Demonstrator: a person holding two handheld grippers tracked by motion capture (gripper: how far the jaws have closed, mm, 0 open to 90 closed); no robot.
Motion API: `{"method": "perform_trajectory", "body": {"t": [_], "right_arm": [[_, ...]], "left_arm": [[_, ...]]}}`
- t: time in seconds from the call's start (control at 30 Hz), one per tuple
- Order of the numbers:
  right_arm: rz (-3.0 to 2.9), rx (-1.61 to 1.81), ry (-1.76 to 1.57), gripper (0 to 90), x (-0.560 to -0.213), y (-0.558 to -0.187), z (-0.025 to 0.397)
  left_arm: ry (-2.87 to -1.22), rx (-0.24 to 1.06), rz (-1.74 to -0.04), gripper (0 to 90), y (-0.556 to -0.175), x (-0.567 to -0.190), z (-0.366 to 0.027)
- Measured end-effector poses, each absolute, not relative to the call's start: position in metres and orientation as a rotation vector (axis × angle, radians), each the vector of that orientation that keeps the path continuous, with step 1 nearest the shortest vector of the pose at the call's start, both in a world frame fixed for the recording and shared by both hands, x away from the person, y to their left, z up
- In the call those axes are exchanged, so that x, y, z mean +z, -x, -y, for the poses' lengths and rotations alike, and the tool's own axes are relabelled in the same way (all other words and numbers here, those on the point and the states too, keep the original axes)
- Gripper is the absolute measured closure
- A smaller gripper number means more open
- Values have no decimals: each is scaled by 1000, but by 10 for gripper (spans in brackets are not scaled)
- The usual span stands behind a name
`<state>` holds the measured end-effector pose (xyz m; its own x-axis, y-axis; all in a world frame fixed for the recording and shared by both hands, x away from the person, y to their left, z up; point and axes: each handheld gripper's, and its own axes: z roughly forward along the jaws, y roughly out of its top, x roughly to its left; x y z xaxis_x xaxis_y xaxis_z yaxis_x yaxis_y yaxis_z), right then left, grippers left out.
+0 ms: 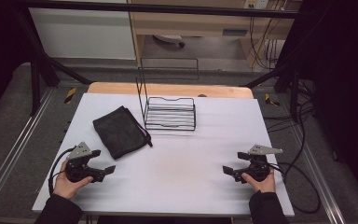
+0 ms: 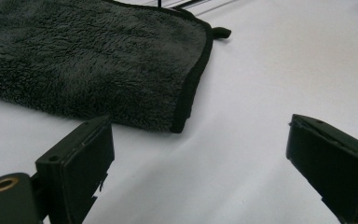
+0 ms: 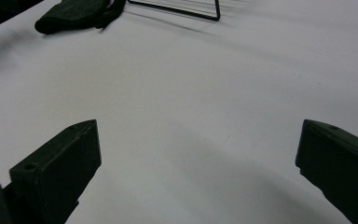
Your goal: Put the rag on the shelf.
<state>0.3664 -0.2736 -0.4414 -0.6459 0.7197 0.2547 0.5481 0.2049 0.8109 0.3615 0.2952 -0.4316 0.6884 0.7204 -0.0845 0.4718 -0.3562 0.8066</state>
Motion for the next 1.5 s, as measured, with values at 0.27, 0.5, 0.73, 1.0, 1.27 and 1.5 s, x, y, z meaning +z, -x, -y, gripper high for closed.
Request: {"method": "perform_trajectory", "body": {"t": [0.27,0.5,0.73,1.0,1.27,1.5], "right_arm": [[-2291,1427,-1220,6,-441,-366,274],[-2294,1416,-1210,6,-439,-366,272],[-2299,1404,-1208,6,-440,-366,271],[-2303,1392,-1207,6,-440,-366,270],[-2317,1378,-1212,6,-441,-367,268],[-2320,1370,-1215,6,-442,-367,268]], "left_arm": [[-2019,356,-914,70,-361,-431,-295],[-2018,359,-926,67,-362,-428,-295],[-2024,383,-931,66,-364,-419,-291],[-2057,419,-959,98,-372,-407,-281],[-2089,433,-993,250,-384,-406,-272],[-2154,442,-1010,396,-395,-414,-260]]}}
